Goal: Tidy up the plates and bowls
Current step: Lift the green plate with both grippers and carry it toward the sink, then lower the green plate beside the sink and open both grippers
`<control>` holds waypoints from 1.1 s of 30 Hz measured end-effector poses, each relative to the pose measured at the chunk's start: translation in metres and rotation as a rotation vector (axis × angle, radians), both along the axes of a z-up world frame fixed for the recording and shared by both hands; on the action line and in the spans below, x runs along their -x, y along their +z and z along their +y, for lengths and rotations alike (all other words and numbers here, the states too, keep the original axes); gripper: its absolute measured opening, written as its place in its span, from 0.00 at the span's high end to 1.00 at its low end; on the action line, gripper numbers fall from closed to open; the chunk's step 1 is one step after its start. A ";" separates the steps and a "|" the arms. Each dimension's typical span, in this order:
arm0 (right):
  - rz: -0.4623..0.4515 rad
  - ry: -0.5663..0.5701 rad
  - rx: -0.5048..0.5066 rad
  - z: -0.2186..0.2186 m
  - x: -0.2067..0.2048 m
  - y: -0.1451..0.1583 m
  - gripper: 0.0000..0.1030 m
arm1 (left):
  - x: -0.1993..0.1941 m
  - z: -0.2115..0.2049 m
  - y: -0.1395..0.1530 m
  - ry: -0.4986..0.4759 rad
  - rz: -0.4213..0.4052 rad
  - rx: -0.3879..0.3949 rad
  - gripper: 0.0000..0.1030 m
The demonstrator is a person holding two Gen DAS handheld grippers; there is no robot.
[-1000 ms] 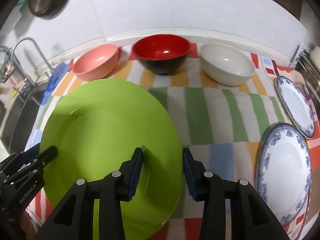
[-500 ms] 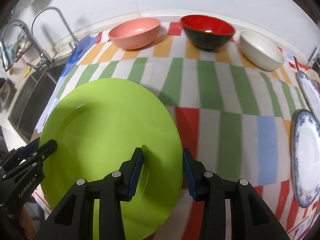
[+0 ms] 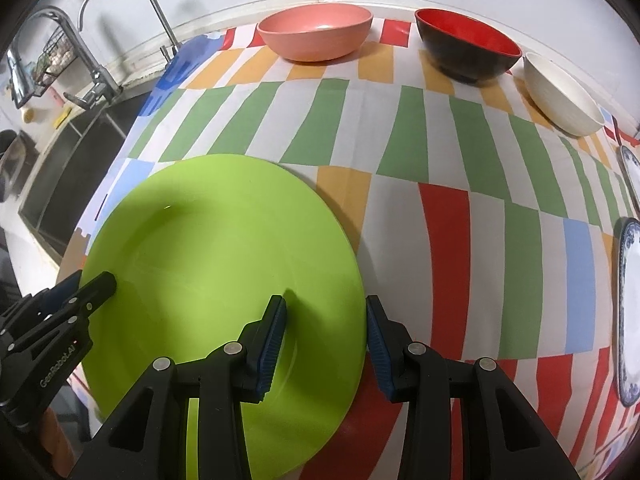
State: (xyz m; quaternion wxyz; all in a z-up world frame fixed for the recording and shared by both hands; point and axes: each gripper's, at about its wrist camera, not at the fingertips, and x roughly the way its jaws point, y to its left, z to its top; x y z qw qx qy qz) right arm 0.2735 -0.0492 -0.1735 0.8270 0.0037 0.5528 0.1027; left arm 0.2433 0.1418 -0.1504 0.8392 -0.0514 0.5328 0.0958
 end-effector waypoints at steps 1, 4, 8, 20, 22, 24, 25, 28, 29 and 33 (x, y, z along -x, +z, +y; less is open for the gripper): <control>0.000 0.000 0.003 0.000 0.000 0.000 0.60 | 0.000 0.000 0.000 -0.003 0.001 -0.001 0.62; -0.004 -0.002 0.012 0.001 0.002 0.000 0.60 | -0.001 -0.001 0.000 -0.011 0.002 -0.005 0.61; -0.007 -0.008 0.015 0.002 0.002 0.001 0.60 | -0.001 -0.001 -0.001 -0.018 0.007 -0.006 0.61; -0.011 -0.063 -0.022 -0.007 0.005 0.001 0.57 | 0.005 -0.012 0.024 -0.045 -0.078 -0.039 0.33; -0.027 -0.080 -0.024 -0.013 0.008 0.006 0.52 | 0.005 -0.019 0.032 -0.064 -0.108 -0.047 0.31; -0.048 -0.091 -0.025 -0.019 0.010 0.011 0.50 | 0.005 -0.028 0.041 -0.091 -0.132 -0.046 0.26; -0.062 -0.098 -0.022 -0.024 0.013 0.014 0.50 | 0.005 -0.036 0.046 -0.112 -0.151 -0.049 0.22; -0.097 -0.115 -0.017 -0.038 0.020 0.024 0.50 | 0.004 -0.052 0.055 -0.157 -0.188 -0.065 0.17; -0.111 -0.124 -0.013 -0.043 0.023 0.029 0.50 | 0.004 -0.059 0.059 -0.175 -0.203 -0.068 0.15; -0.171 -0.181 0.009 -0.068 0.036 0.046 0.40 | 0.003 -0.083 0.069 -0.226 -0.247 -0.076 0.10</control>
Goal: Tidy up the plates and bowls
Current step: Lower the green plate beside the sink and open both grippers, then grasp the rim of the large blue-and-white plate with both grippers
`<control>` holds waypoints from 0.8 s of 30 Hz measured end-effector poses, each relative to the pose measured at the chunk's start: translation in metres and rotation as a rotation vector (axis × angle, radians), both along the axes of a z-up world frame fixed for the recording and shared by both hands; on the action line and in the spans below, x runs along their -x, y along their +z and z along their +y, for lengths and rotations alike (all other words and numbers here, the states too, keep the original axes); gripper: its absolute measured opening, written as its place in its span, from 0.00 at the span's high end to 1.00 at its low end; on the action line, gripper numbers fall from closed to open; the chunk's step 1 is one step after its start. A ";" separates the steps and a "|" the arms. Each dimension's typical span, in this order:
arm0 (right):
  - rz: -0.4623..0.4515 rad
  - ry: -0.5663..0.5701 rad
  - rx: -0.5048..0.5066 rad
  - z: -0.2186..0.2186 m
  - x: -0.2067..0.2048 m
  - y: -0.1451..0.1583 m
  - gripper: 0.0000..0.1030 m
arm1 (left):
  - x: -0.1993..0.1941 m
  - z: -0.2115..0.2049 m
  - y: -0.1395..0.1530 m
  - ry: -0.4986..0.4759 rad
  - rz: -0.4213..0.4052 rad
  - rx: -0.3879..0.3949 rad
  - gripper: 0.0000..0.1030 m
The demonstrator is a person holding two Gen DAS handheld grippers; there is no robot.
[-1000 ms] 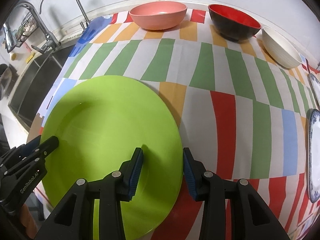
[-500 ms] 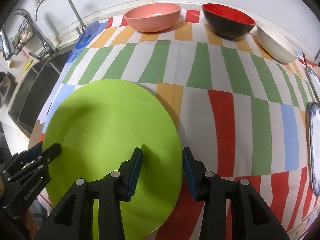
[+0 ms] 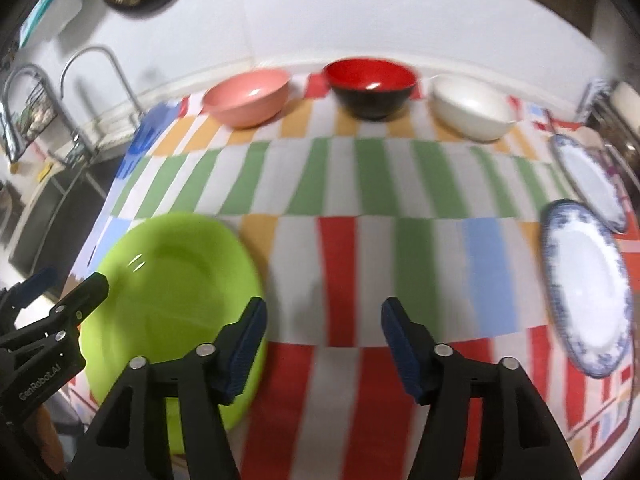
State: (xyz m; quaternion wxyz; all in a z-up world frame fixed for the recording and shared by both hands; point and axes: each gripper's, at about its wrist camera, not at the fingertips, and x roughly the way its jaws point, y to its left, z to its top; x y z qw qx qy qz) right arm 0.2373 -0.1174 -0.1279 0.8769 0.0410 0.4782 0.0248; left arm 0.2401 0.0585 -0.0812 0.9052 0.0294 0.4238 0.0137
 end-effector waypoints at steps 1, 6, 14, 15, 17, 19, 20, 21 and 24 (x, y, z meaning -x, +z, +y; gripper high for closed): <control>-0.009 -0.015 0.003 -0.006 0.002 0.003 0.39 | 0.000 -0.009 0.004 -0.018 -0.017 -0.002 0.08; -0.050 -0.080 0.015 -0.040 0.015 0.017 0.33 | -0.001 -0.041 0.015 -0.077 -0.063 -0.011 0.03; -0.099 -0.170 0.024 -0.094 0.036 0.027 0.26 | -0.002 -0.100 0.027 -0.168 -0.117 -0.024 0.00; -0.105 -0.183 0.027 -0.102 0.038 0.029 0.25 | -0.003 -0.107 0.029 -0.179 -0.122 -0.025 0.00; -0.117 -0.210 0.030 -0.118 0.042 0.031 0.23 | -0.005 -0.124 0.032 -0.203 -0.134 -0.026 0.00; -0.127 -0.240 0.038 -0.134 0.045 0.033 0.22 | -0.007 -0.135 0.034 -0.217 -0.140 -0.026 0.00; -0.128 -0.250 0.041 -0.139 0.046 0.034 0.22 | -0.008 -0.142 0.034 -0.227 -0.143 -0.025 0.00; -0.130 -0.264 0.044 -0.147 0.047 0.035 0.22 | -0.009 -0.148 0.035 -0.234 -0.145 -0.025 0.00; -0.135 -0.302 0.057 -0.167 0.049 0.038 0.22 | -0.013 -0.167 0.036 -0.259 -0.146 -0.021 0.00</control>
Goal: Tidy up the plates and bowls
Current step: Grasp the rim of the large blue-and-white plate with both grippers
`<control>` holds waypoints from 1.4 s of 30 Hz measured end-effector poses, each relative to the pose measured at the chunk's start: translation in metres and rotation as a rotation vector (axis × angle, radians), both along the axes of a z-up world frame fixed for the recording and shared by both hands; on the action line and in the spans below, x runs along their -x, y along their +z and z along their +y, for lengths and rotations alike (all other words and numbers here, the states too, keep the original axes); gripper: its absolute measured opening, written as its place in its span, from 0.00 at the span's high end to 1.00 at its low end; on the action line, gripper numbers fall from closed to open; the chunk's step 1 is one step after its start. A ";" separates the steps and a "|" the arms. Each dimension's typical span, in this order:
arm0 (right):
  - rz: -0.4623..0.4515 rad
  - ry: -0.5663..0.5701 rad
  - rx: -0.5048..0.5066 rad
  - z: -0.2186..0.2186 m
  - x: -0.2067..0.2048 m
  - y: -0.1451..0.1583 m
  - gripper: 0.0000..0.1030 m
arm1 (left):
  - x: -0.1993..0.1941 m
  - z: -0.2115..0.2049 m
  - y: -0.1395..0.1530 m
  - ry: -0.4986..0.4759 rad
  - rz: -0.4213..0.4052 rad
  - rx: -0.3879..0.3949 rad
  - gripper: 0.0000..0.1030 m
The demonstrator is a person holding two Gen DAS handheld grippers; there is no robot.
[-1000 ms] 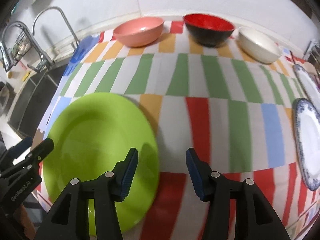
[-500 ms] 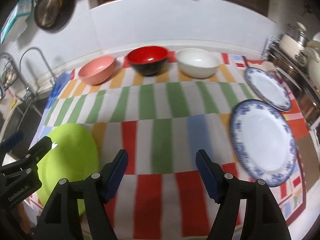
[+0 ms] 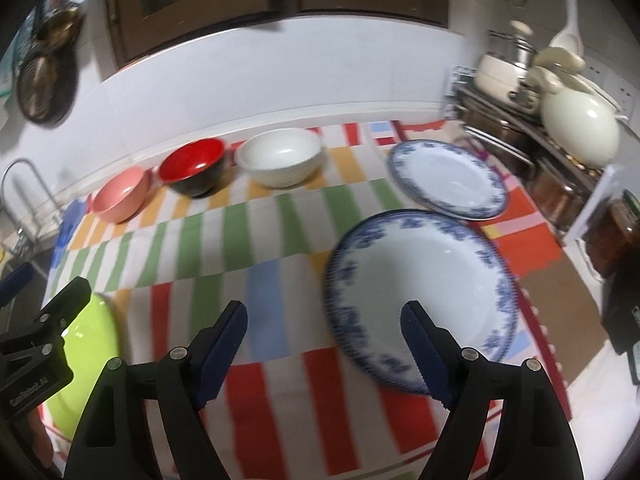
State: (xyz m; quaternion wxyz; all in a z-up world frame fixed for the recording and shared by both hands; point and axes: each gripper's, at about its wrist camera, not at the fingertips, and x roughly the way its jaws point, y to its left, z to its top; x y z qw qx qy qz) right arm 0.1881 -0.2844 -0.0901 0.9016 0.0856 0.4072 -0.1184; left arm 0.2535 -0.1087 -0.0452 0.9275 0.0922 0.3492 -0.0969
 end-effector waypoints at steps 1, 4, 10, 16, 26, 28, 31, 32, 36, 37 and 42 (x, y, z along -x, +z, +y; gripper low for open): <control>-0.002 -0.013 0.004 -0.007 0.001 0.001 0.22 | -0.002 -0.007 0.000 -0.008 0.000 0.000 0.00; -0.005 -0.041 0.014 -0.023 0.001 0.001 0.22 | -0.007 -0.023 0.001 -0.032 0.004 -0.003 0.00; -0.017 -0.104 0.008 -0.055 0.003 0.000 0.22 | -0.018 -0.054 -0.002 -0.089 0.022 -0.011 0.00; -0.016 -0.162 -0.015 -0.085 0.002 -0.008 0.22 | -0.033 -0.090 -0.013 -0.131 0.069 -0.002 0.00; 0.033 -0.239 -0.057 -0.134 0.004 -0.039 0.22 | -0.049 -0.147 -0.050 -0.198 0.165 -0.014 0.00; 0.046 -0.258 -0.064 -0.144 0.006 -0.047 0.22 | -0.052 -0.157 -0.058 -0.206 0.174 -0.026 0.00; 0.066 -0.278 -0.074 -0.156 0.006 -0.059 0.23 | -0.058 -0.168 -0.069 -0.216 0.199 -0.030 0.01; 0.072 -0.283 -0.076 -0.158 0.006 -0.062 0.23 | -0.060 -0.171 -0.072 -0.219 0.206 -0.034 0.01; 0.101 -0.301 -0.096 -0.172 0.005 -0.080 0.23 | -0.067 -0.182 -0.084 -0.227 0.230 -0.052 0.03; 0.106 -0.307 -0.103 -0.175 0.004 -0.084 0.23 | -0.069 -0.186 -0.088 -0.233 0.243 -0.054 0.05; 0.129 -0.317 -0.117 -0.182 0.001 -0.097 0.23 | -0.075 -0.193 -0.099 -0.246 0.289 -0.050 0.12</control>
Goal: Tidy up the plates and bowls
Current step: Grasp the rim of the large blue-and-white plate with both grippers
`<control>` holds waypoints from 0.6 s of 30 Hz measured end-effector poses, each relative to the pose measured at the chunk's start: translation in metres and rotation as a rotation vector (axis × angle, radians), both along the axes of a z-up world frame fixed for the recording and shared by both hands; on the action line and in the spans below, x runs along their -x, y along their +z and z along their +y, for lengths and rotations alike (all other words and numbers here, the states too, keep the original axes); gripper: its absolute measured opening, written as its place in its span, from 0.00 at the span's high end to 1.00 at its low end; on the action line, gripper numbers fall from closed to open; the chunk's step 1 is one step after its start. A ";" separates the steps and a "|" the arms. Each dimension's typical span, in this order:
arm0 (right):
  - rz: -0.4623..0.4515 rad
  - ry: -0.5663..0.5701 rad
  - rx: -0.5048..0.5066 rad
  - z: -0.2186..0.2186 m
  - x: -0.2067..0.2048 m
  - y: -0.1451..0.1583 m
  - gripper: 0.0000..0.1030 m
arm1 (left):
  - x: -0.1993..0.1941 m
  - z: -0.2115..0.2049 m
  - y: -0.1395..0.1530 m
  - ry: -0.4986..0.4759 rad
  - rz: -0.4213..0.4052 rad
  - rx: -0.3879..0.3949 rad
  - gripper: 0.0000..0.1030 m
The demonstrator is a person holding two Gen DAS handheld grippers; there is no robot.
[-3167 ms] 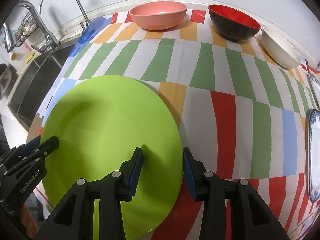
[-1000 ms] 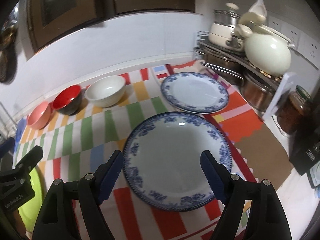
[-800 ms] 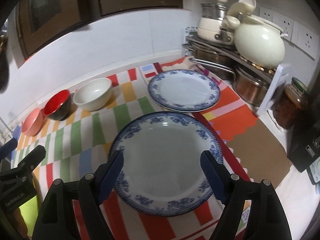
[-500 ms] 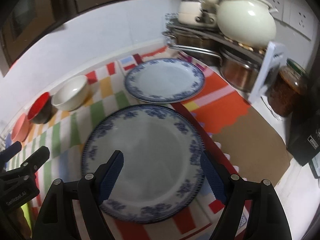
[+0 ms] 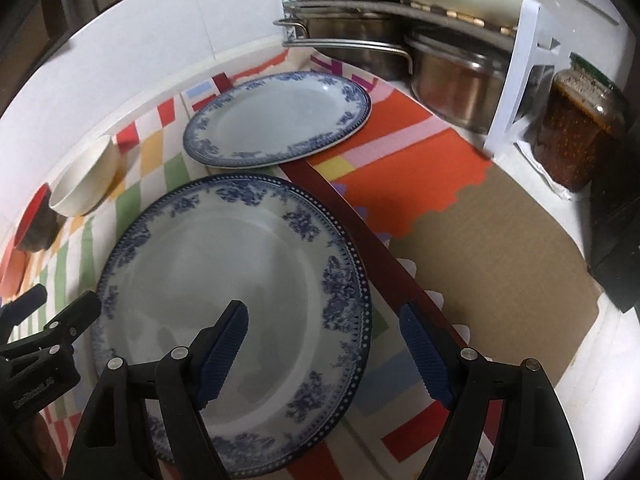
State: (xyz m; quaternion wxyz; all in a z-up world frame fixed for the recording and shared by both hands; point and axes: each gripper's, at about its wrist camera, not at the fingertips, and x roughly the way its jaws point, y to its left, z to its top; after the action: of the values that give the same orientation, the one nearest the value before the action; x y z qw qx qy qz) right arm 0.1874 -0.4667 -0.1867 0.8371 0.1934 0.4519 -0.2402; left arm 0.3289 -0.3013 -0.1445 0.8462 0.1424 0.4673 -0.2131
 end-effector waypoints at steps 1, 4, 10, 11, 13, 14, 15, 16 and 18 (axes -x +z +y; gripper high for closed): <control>0.001 -0.002 -0.001 -0.001 0.000 -0.001 0.24 | -0.001 -0.001 -0.002 -0.002 0.009 0.000 0.14; 0.010 -0.002 -0.007 -0.002 -0.002 -0.006 0.29 | -0.003 -0.003 -0.008 -0.005 0.038 0.006 0.22; 0.018 0.003 -0.011 -0.004 -0.007 -0.011 0.39 | -0.007 -0.005 -0.015 -0.010 0.076 0.020 0.35; 0.018 0.003 -0.010 -0.004 -0.008 -0.011 0.40 | -0.008 -0.005 -0.016 -0.011 0.085 0.020 0.41; 0.019 0.004 -0.003 -0.004 -0.009 -0.011 0.44 | -0.009 -0.007 -0.020 -0.018 0.101 0.016 0.47; 0.022 0.005 0.005 -0.004 -0.010 -0.011 0.46 | -0.008 -0.007 -0.020 -0.019 0.097 0.018 0.49; 0.024 0.005 0.008 -0.004 -0.011 -0.011 0.50 | -0.008 -0.007 -0.019 -0.021 0.093 0.016 0.51; 0.025 0.002 0.014 -0.005 -0.011 -0.011 0.53 | -0.007 -0.008 -0.019 -0.028 0.093 0.017 0.55; 0.023 0.003 0.018 -0.005 -0.011 -0.011 0.59 | -0.006 -0.010 -0.019 -0.041 0.097 0.021 0.61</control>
State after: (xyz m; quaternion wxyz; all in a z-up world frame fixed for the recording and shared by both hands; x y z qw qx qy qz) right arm 0.1987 -0.4718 -0.1975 0.8340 0.1824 0.4594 -0.2452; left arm 0.3353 -0.3116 -0.1631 0.8195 0.1324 0.5023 -0.2419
